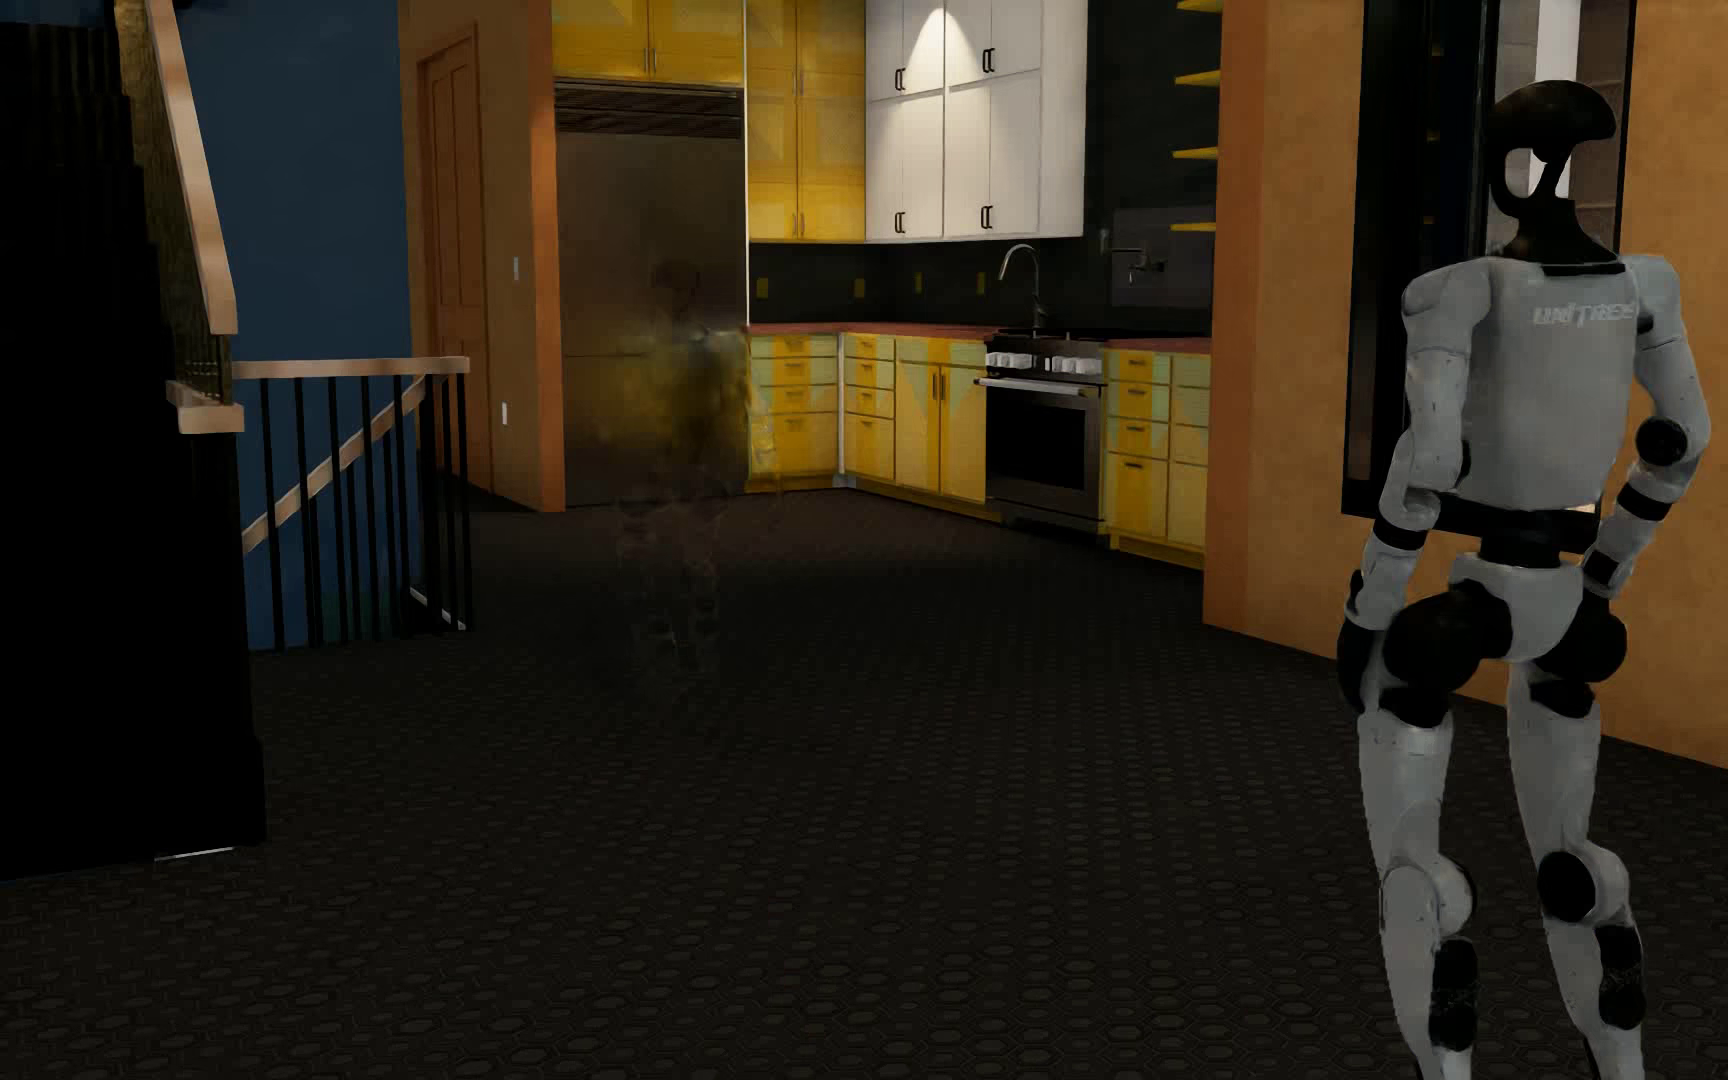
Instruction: Move forward
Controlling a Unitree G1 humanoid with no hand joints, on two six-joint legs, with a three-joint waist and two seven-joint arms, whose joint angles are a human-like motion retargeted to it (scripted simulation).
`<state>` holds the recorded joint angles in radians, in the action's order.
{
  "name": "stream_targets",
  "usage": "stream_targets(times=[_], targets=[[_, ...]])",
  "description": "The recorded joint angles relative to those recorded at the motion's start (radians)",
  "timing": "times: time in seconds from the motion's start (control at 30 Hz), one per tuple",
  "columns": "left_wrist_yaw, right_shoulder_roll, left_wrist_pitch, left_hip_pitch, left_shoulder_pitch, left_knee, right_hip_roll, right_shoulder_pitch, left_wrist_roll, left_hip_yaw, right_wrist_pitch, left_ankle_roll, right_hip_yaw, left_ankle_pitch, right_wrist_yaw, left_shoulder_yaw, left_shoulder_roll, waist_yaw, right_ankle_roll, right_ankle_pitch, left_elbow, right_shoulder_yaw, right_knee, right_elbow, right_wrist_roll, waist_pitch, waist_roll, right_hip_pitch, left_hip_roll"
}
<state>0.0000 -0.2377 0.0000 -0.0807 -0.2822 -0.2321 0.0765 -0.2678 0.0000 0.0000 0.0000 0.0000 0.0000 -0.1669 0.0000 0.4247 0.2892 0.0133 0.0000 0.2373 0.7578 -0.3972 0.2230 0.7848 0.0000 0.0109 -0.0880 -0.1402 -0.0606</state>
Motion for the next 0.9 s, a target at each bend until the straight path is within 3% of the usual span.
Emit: stream_targets(times=[0.13, 0.2, 0.23, 0.3, 0.4, 0.57, 0.77, 0.9], targets=[[0.0, -0.001, 0.0, 0.005, 0.0, -0.011, 0.002, 0.0, 0.0, 0.0, 0.0, 0.0, 0.0, -0.018, 0.0, 0.002, 0.001, -0.001, 0.0, 0.002, 0.0, -0.001, 0.006, 0.0, 0.0, 0.001, -0.002, 0.007, -0.002], [0.0, -0.002, 0.0, 0.051, 0.001, -0.23, 0.001, 0.0, 0.0, 0.0, 0.0, 0.0, 0.0, -0.142, 0.0, 0.003, -0.001, 0.001, 0.0, 0.009, 0.001, 0.003, 0.053, 0.003, 0.0, 0.004, 0.0, 0.04, -0.005], [0.0, -0.001, 0.0, 0.092, 0.0, -0.216, -0.003, -0.003, 0.0, 0.0, 0.0, 0.0, 0.0, -0.143, 0.0, 0.007, -0.002, 0.002, 0.0, 0.043, 0.0, 0.01, 0.224, 0.003, 0.0, 0.008, 0.001, 0.071, -0.01], [0.0, 0.003, 0.0, 0.115, -0.013, -0.237, -0.002, -0.029, 0.0, 0.0, 0.0, 0.0, 0.0, -0.089, 0.0, 0.019, -0.008, -0.006, 0.0, 0.122, -0.007, 0.04, 0.257, -0.025, 0.0, 0.025, 0.005, 0.077, -0.018], [0.0, 0.0, 0.0, 0.108, -0.041, -0.269, 0.006, -0.06, 0.0, 0.0, 0.0, 0.0, 0.0, -0.118, 0.0, -0.008, -0.024, -0.015, 0.0, 0.222, 0.004, 0.041, 0.257, -0.015, 0.0, 0.018, 0.011, 0.023, -0.018], [0.0, -0.008, 0.0, 0.085, -0.049, -0.271, 0.011, -0.095, 0.0, 0.0, 0.0, 0.0, 0.0, -0.224, 0.0, -0.023, -0.01, -0.012, 0.0, 0.273, 0.013, 0.088, 0.293, -0.013, 0.0, 0.003, 0.008, 0.019, -0.031], [0.0, 0.022, 0.0, 0.053, 0.013, -0.256, 0.027, -0.062, 0.0, 0.0, 0.0, 0.0, 0.0, -0.314, 0.0, -0.054, 0.002, 0.045, 0.0, 0.198, -0.01, 0.115, 0.895, 0.0, 0.0, 0.051, -0.047, 0.546, -0.079], [0.0, 0.02, 0.0, -0.048, 0.079, -0.19, 0.019, -0.123, 0.0, 0.0, 0.0, 0.0, 0.0, -0.393, 0.0, -0.125, -0.03, 0.14, 0.0, 0.097, -0.196, 0.151, 0.752, 0.037, 0.0, 0.069, -0.021, 0.791, -0.032]])
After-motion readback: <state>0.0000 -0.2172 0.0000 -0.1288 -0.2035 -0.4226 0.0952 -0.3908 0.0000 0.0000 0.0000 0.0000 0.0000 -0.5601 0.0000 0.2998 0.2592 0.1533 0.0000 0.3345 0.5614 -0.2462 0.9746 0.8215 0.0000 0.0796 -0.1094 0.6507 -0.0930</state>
